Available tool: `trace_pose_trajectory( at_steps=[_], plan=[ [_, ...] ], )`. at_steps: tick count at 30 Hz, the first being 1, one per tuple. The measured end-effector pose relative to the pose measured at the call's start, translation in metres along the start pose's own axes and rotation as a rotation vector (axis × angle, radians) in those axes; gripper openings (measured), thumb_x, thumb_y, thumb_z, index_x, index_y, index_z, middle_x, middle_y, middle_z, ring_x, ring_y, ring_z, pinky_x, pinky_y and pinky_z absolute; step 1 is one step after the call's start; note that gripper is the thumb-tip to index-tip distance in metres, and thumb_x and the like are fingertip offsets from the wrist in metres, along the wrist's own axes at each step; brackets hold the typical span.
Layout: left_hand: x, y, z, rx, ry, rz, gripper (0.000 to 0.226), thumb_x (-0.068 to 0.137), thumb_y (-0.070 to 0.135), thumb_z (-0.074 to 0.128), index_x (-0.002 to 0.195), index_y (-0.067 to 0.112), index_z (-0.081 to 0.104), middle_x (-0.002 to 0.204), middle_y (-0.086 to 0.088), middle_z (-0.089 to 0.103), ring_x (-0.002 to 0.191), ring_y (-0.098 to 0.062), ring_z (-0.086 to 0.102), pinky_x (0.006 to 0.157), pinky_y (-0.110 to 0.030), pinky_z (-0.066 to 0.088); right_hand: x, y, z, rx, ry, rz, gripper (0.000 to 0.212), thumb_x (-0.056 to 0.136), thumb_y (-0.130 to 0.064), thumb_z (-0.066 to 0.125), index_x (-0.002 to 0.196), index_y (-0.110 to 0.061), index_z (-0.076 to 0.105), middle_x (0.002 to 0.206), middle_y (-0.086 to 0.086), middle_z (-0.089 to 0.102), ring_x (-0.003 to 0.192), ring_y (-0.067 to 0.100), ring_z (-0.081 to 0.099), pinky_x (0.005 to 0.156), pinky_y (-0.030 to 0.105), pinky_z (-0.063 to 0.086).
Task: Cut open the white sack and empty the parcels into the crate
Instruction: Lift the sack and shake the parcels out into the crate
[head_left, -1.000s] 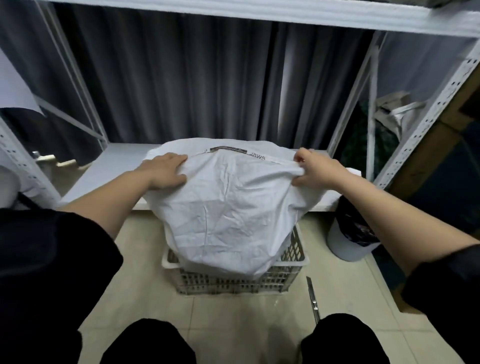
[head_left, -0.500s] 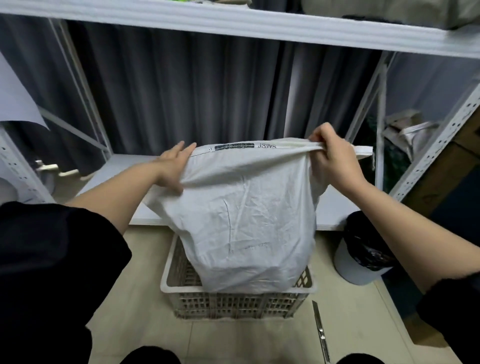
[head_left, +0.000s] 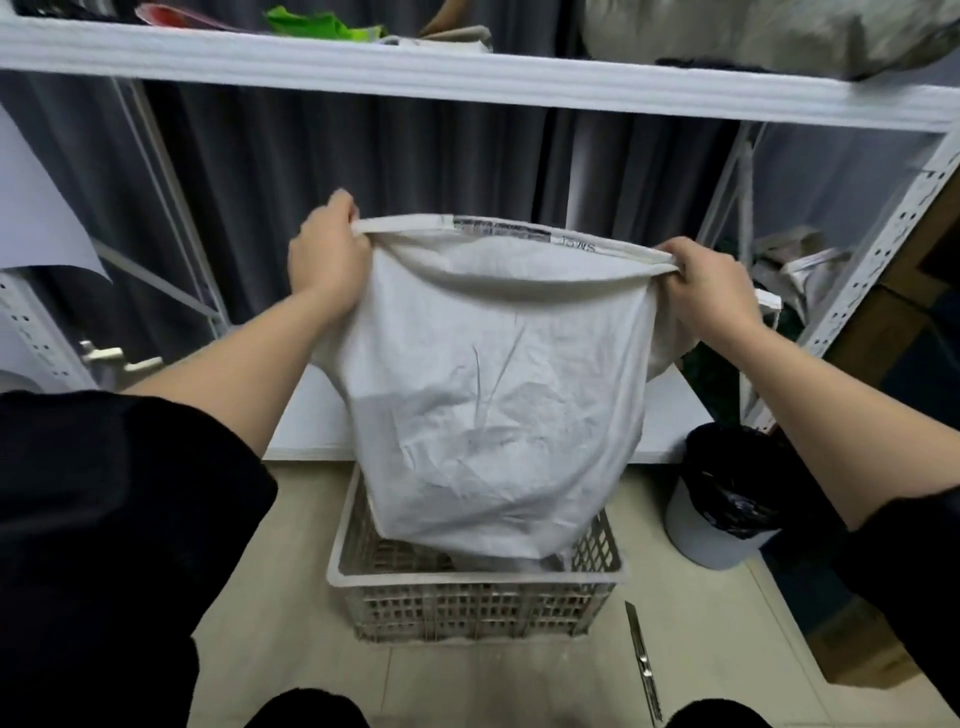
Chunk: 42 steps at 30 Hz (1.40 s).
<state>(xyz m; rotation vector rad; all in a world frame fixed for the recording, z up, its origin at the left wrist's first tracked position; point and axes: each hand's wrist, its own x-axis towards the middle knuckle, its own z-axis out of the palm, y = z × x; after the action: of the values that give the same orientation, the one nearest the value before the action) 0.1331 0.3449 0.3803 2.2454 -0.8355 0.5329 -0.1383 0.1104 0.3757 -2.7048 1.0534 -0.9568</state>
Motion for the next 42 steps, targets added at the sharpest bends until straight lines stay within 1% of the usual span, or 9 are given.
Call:
trace_pose_trajectory(
  at_steps=[3, 9, 14, 18, 20, 23, 29, 34, 42],
  plan=[
    [0.011, 0.015, -0.028, 0.073, -0.064, 0.046, 0.018, 0.089, 0.010, 0.038, 0.102, 0.011, 0.050, 0.106, -0.020, 0.059, 0.091, -0.039, 0.053, 0.072, -0.040, 0.037, 0.006, -0.002, -0.013, -0.064, -0.019, 0.021, 0.031, 0.088, -0.009, 0.042, 0.111, -0.015, 0.062, 0.107, 0.015, 0.067, 0.101, 0.038, 0.057, 0.077, 0.041, 0.038],
    [0.019, 0.010, -0.052, 0.157, -0.129, 0.005, 0.019, 0.090, 0.010, 0.042, 0.106, 0.011, 0.053, 0.115, -0.023, 0.058, 0.104, -0.043, 0.054, 0.080, -0.041, 0.041, 0.021, -0.032, -0.035, -0.022, 0.098, 0.016, 0.035, 0.084, -0.011, 0.042, 0.107, -0.018, 0.066, 0.108, 0.015, 0.068, 0.105, 0.038, 0.056, 0.085, 0.044, 0.043],
    [0.020, 0.018, -0.063, 0.004, 0.095, -0.091, 0.023, 0.090, 0.012, 0.041, 0.110, 0.009, 0.051, 0.115, -0.021, 0.059, 0.105, -0.042, 0.055, 0.083, -0.042, 0.042, 0.031, -0.052, -0.051, 0.118, 0.287, 0.095, 0.037, 0.086, -0.013, 0.039, 0.113, -0.021, 0.063, 0.116, 0.010, 0.065, 0.110, 0.035, 0.056, 0.079, 0.038, 0.045],
    [0.017, 0.007, -0.056, 0.105, -0.149, -0.144, 0.021, 0.091, 0.015, 0.043, 0.109, 0.011, 0.052, 0.118, -0.020, 0.059, 0.107, -0.042, 0.055, 0.083, -0.040, 0.042, 0.023, -0.051, -0.041, -0.063, -0.027, 0.035, 0.023, 0.087, -0.010, 0.040, 0.104, -0.010, 0.055, 0.115, 0.022, 0.060, 0.103, 0.043, 0.056, 0.073, 0.040, 0.040],
    [0.014, 0.000, -0.053, 0.072, -0.112, -0.139, 0.018, 0.091, 0.017, 0.043, 0.106, 0.013, 0.051, 0.114, -0.018, 0.060, 0.102, -0.041, 0.056, 0.077, -0.039, 0.041, 0.019, -0.041, -0.035, -0.152, -0.094, -0.007, 0.011, 0.086, -0.009, 0.041, 0.090, -0.014, 0.050, 0.107, 0.022, 0.062, 0.096, 0.042, 0.058, 0.068, 0.038, 0.039],
    [0.008, -0.004, -0.045, 0.048, -0.049, -0.134, 0.019, 0.092, 0.017, 0.040, 0.109, 0.012, 0.047, 0.102, -0.016, 0.057, 0.092, -0.040, 0.055, 0.072, -0.039, 0.039, 0.015, -0.034, -0.028, -0.166, -0.064, -0.013, 0.016, 0.088, -0.013, 0.038, 0.099, -0.013, 0.049, 0.097, 0.020, 0.060, 0.086, 0.039, 0.056, 0.065, 0.037, 0.036],
    [0.005, -0.037, -0.050, 0.165, -0.369, 0.196, 0.010, 0.091, 0.016, 0.043, 0.098, 0.015, 0.036, 0.076, -0.010, 0.055, 0.063, -0.029, 0.050, 0.057, -0.038, 0.038, 0.008, -0.007, -0.017, -0.255, -0.267, -0.040, 0.015, 0.091, -0.018, 0.034, 0.099, -0.016, 0.047, 0.103, 0.020, 0.063, 0.086, 0.036, 0.056, 0.070, 0.039, 0.038],
    [-0.001, -0.059, -0.050, 0.353, -0.743, 0.100, 0.011, 0.085, 0.014, 0.057, 0.096, 0.013, 0.055, 0.092, -0.006, 0.060, 0.084, -0.024, 0.054, 0.069, -0.031, 0.040, -0.007, 0.002, 0.003, -0.081, -0.181, 0.135, 0.032, 0.091, -0.022, 0.033, 0.115, -0.025, 0.054, 0.109, 0.016, 0.063, 0.098, 0.040, 0.055, 0.072, 0.037, 0.038],
    [-0.021, -0.051, -0.026, 0.111, -0.204, -0.316, 0.029, 0.094, 0.007, 0.024, 0.119, 0.003, 0.039, 0.116, -0.028, 0.054, 0.105, -0.046, 0.051, 0.077, -0.045, 0.038, -0.006, -0.001, 0.009, 0.040, -0.309, 0.206, 0.033, 0.091, -0.042, 0.048, 0.111, -0.017, 0.045, 0.102, 0.010, 0.060, 0.090, 0.031, 0.053, 0.076, 0.040, 0.043]
  ],
)
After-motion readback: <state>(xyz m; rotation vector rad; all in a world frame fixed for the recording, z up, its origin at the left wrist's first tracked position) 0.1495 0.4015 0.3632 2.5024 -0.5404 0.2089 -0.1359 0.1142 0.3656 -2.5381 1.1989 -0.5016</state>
